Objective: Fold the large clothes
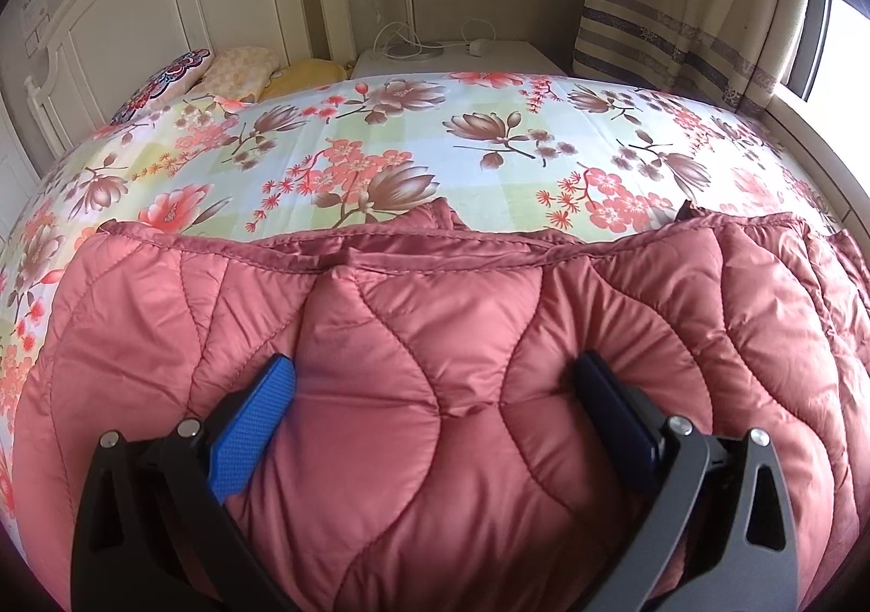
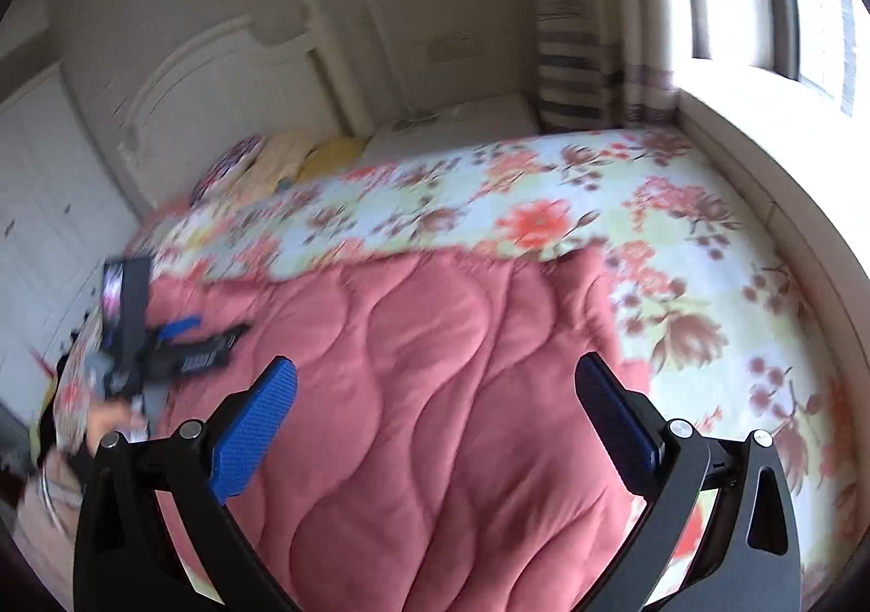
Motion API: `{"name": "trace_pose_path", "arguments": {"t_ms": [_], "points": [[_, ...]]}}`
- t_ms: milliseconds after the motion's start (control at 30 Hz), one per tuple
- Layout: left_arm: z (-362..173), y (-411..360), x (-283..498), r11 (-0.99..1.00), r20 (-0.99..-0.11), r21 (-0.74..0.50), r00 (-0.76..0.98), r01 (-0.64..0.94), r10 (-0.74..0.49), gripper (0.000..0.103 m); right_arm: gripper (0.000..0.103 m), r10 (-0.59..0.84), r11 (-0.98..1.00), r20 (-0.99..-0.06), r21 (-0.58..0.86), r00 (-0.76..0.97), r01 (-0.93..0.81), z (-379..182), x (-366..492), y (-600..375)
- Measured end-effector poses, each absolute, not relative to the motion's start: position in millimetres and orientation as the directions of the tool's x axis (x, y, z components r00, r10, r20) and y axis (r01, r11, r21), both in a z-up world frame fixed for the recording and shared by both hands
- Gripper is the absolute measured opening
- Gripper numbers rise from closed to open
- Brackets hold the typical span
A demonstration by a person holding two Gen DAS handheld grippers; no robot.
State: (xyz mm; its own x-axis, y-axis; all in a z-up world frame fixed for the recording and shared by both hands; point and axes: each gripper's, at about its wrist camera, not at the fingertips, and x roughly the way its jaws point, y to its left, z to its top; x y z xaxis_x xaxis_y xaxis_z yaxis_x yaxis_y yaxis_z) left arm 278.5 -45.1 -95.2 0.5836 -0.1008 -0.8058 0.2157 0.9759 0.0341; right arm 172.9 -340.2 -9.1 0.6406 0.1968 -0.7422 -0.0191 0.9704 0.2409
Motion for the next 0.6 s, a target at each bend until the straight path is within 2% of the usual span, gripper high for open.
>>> {"name": "trace_pose_path", "arguments": {"t_ms": [67, 133, 267, 333, 433, 533, 600], "points": [[-95, -45, 278, 0.976, -0.805, 0.033, 0.584, 0.216, -0.102, 0.101, 0.098, 0.114, 0.993, -0.824, 0.101, 0.555, -0.054, -47, 170, -325], [-95, -45, 279, 0.976, -0.806, 0.034, 0.584, 0.213, -0.099, 0.101, 0.099, 0.159, 0.985, -0.802, 0.165, 0.577, -0.042, -54, 163, -334], [-96, -45, 278, 0.976, -0.806, 0.030, 0.583, 0.214, -0.103, 0.101, 0.098, 0.015, 0.995, -0.778, 0.072, 0.629, 0.065, -31, 134, -341], [-96, -45, 278, 0.976, -0.806, 0.031, 0.583, 0.213, -0.101, 0.101, 0.098, 0.078, 0.993, -0.737, 0.114, 0.671, 0.010, -26, 111, -337], [-95, -46, 278, 0.976, -0.806, 0.036, 0.584, 0.214, -0.099, 0.101, 0.098, 0.122, 0.991, -0.777, 0.126, 0.617, -0.037, -56, 94, -331], [-92, -44, 276, 0.977, -0.818, 0.043, 0.568, 0.206, -0.084, 0.101, 0.099, 0.189, 0.975, -0.753, 0.219, 0.630, -0.031, -70, 88, -346], [-80, -40, 266, 0.978, -0.818, 0.052, 0.571, 0.204, -0.076, 0.100, 0.098, 0.156, 0.982, -0.774, 0.190, 0.614, -0.011, -65, 93, -344]]}}
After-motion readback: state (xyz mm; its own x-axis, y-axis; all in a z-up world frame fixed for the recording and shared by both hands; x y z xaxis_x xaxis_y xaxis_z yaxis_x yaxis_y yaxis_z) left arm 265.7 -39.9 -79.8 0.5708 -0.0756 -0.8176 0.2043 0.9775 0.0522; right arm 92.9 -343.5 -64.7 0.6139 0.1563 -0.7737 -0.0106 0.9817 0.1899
